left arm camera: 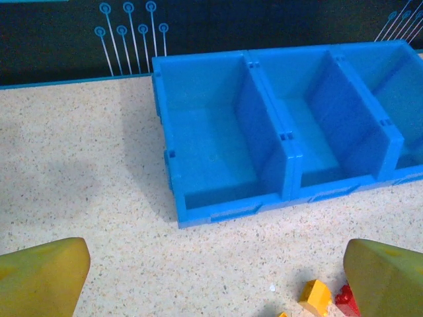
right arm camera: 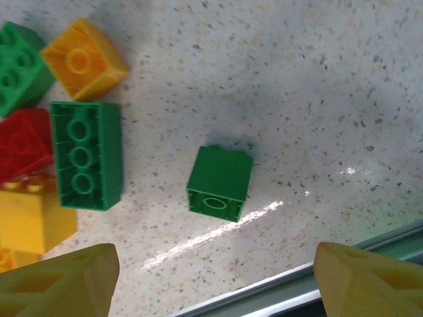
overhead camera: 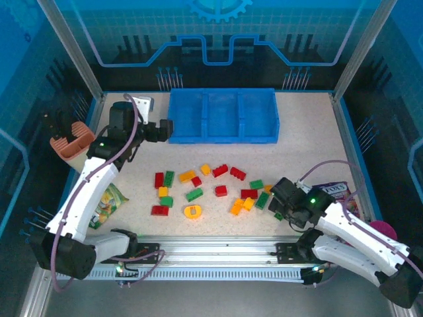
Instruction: Sort the legos into containers by color
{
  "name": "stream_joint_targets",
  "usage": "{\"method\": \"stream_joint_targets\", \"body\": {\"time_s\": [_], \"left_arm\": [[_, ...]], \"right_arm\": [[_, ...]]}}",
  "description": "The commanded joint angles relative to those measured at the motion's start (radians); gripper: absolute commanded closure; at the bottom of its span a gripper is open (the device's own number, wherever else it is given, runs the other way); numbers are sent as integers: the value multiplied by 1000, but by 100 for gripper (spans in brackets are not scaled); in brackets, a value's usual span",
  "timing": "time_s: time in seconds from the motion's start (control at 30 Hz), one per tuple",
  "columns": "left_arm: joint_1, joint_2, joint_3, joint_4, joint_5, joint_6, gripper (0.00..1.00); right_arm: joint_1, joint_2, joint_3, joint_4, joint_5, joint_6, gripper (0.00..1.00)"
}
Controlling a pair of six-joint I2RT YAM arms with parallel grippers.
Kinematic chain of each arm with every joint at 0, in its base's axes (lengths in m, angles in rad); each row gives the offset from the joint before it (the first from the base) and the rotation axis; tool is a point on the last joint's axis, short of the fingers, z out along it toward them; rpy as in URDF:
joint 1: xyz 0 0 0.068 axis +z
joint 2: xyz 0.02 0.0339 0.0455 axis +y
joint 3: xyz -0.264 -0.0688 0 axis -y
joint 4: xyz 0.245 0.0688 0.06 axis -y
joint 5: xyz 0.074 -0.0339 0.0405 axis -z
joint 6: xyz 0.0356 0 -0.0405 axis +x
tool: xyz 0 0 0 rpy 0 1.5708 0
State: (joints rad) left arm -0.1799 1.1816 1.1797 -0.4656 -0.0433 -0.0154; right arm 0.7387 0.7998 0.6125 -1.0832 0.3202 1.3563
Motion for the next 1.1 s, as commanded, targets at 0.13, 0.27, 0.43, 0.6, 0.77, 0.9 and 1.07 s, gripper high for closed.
{"method": "stream_joint_targets", "body": {"time_s": [0.13,0.27,0.43,0.6,0.77,0.9,1.07], "left_arm": [[-3,-15,-21,47,9,34,1],[-3,-5,-22,51,14,35,1],[-3,-2,-27,57,12,38,1],[-3,-3,-38,66,5,45,1],[-3,-3,-43,70,-3,50,1],[-3,-5,-55,77,-5,52,1],[-3,-4,-63,83,-14,57,1]], "right_arm": [[6,-27,-112,85,24,98,23],[-16,-22,-151,178,-7,48,23],[-64,-4,-173,231,-49,-7,24],[-106,43,-181,285,-72,-58,26],[-124,112,-189,324,-98,-78,32],[-126,153,-195,337,-95,-94,37],[-151,199,-199,383,-109,-132,42]]}}
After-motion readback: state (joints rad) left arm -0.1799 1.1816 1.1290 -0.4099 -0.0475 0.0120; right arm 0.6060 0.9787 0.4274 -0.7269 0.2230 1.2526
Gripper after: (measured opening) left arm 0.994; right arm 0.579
